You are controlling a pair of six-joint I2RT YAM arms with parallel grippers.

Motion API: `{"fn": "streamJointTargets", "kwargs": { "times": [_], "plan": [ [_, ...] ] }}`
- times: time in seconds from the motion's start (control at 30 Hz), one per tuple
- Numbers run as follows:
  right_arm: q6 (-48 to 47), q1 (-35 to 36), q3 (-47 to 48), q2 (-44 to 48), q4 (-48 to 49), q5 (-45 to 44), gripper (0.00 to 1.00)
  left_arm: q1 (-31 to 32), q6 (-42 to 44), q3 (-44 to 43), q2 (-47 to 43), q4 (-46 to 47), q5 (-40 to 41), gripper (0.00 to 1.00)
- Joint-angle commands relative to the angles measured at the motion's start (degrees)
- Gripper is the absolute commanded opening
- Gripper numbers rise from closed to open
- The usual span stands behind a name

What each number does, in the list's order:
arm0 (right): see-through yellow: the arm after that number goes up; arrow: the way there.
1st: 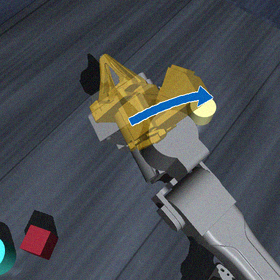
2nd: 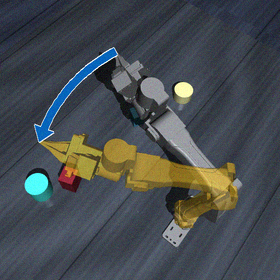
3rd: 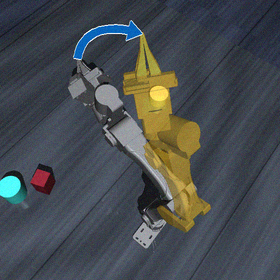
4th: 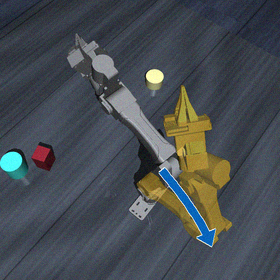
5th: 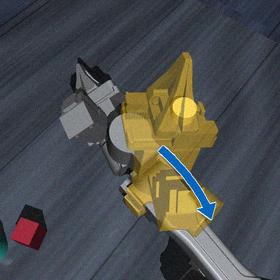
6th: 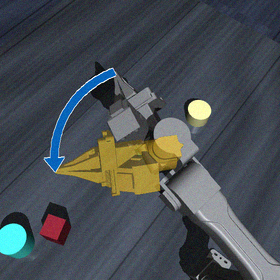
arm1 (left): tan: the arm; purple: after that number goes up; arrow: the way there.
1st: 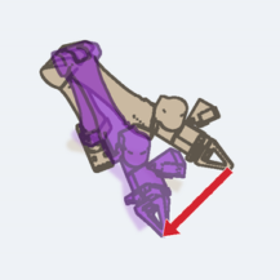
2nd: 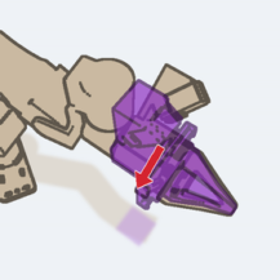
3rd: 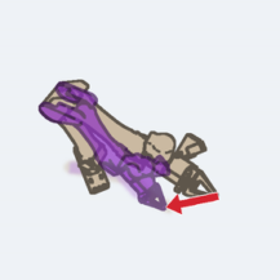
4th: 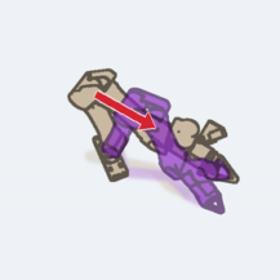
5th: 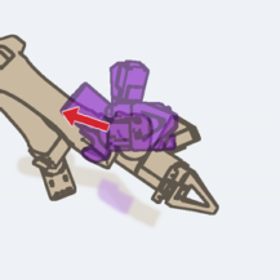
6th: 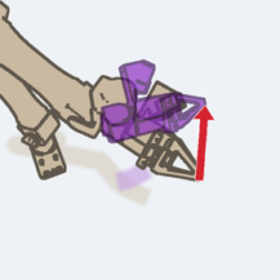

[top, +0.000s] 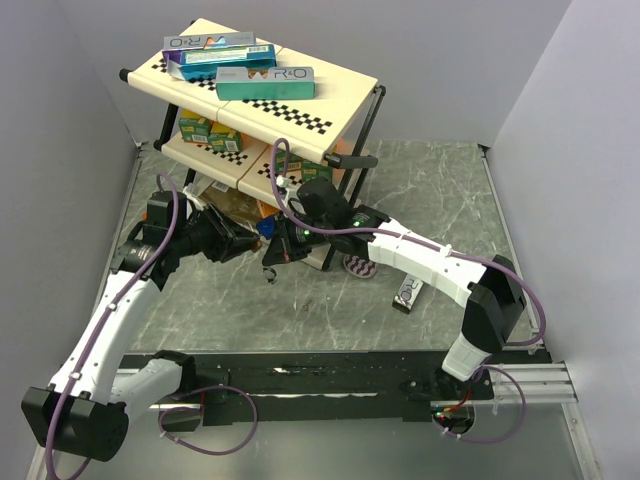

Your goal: Unlock with the key

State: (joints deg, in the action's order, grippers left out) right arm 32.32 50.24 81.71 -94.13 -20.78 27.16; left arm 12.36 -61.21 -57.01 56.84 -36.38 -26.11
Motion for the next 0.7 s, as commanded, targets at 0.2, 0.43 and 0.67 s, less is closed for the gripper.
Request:
{"fn": "streamJointTargets", "kwargs": {
  "times": [0.2, 0.43, 0.67],
  "plan": [
    [0.5, 0.3, 0.7, 1.0, 0.4, 1.9, 0.00, 0.1, -2.6, 0.9, -1.3, 4.0, 0.4, 0.01],
    [0.2, 0.5, 0.9, 1.1, 0.1, 1.8, 0.00, 0.1, -2.7, 1.2, -0.9, 4.0, 0.4, 0.01],
    [0.0, 0.7, 1.4, 1.0, -0.1, 1.7, 0.00, 0.1, -2.6, 1.6, -1.3, 4.7, -0.2, 0.01]
  ]
}}
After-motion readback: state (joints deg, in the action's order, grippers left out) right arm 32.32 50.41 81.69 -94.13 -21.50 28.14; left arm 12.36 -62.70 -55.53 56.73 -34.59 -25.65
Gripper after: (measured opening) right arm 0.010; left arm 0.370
